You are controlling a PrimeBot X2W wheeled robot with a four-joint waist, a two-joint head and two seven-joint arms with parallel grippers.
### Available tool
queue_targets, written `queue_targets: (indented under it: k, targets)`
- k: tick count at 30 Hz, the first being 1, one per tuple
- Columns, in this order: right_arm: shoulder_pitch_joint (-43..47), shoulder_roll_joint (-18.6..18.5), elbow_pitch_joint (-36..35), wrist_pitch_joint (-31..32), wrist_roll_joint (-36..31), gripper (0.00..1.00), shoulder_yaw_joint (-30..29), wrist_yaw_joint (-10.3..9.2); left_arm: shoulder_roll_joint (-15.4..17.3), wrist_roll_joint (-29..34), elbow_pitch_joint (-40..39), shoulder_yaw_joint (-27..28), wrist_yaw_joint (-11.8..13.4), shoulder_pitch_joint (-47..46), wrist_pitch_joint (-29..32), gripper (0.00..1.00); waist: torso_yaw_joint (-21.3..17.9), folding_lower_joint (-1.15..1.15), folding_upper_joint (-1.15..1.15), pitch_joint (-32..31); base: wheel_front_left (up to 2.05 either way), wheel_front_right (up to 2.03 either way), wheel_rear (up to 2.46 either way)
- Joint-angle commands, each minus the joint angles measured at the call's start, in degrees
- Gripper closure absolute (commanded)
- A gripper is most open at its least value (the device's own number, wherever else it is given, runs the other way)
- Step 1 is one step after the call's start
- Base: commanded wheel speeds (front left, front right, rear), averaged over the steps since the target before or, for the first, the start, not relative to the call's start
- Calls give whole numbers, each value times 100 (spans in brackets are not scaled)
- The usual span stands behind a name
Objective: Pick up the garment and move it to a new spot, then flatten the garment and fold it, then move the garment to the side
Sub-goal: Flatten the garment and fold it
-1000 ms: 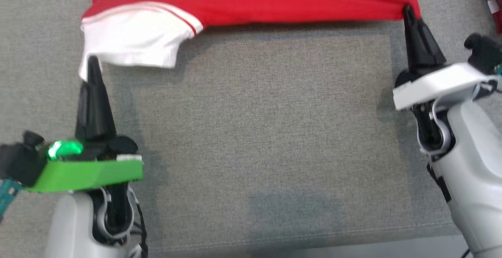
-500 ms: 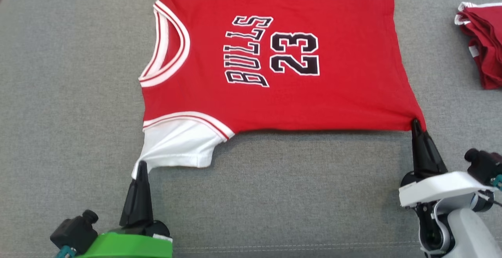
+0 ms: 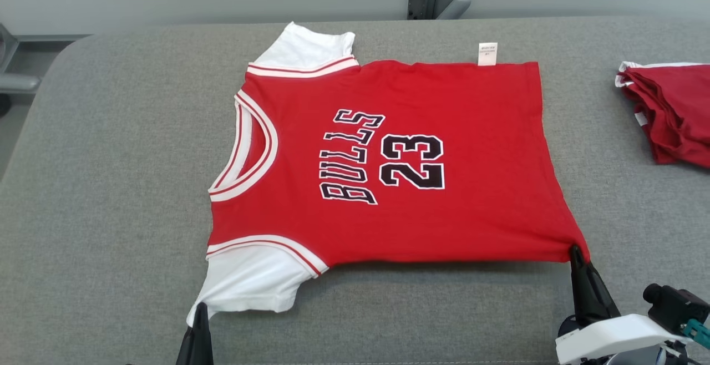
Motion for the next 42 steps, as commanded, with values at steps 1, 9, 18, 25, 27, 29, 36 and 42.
queue_targets:
  k: [1, 9, 18, 25, 27, 29, 36, 42]
  targets:
    - [127, 13, -39, 34, -7, 100, -18, -5, 15, -48, 11, 10, -10, 114, -17, 100, -54, 1, 56, -129, 0, 0, 0]
    - [225, 110, 97, 157, -57, 100, 33, -5, 39, -21, 172, -195, -29, -161, -17, 100, -151, 1, 56, -327, 0, 0, 0]
    - [-34, 165, 689, 250, 163, 100, 129, -5, 109, 21, 478, -392, -34, -853, -17, 100, -148, 1, 56, -486, 0, 0, 0]
    - [-455, 169, 835, 325, 461, 100, 259, -4, 150, -73, 1041, -680, -38, -1988, -14, 100, -163, 1, 56, -337, 0, 0, 0]
    - [-536, 166, 821, 319, 513, 100, 278, -4, 164, -65, 1136, -719, -37, -2163, -14, 100, -179, 1, 56, -293, 0, 0, 0]
    - [-693, 170, 804, 343, 644, 100, 289, -4, 187, -52, 1353, -774, -38, -2509, -14, 100, -220, 1, 56, -184, 0, 0, 0]
    - [-1431, 182, 1177, 380, 760, 100, 153, -4, 137, 57, 2050, -606, -37, -3555, -10, 100, -407, 1, 56, 332, 0, 0, 0]
    - [-2114, 193, 1657, 320, 759, 100, 228, -4, 60, 159, 2411, -446, -37, -4092, -9, 100, -542, 1, 56, 730, 0, 0, 0]
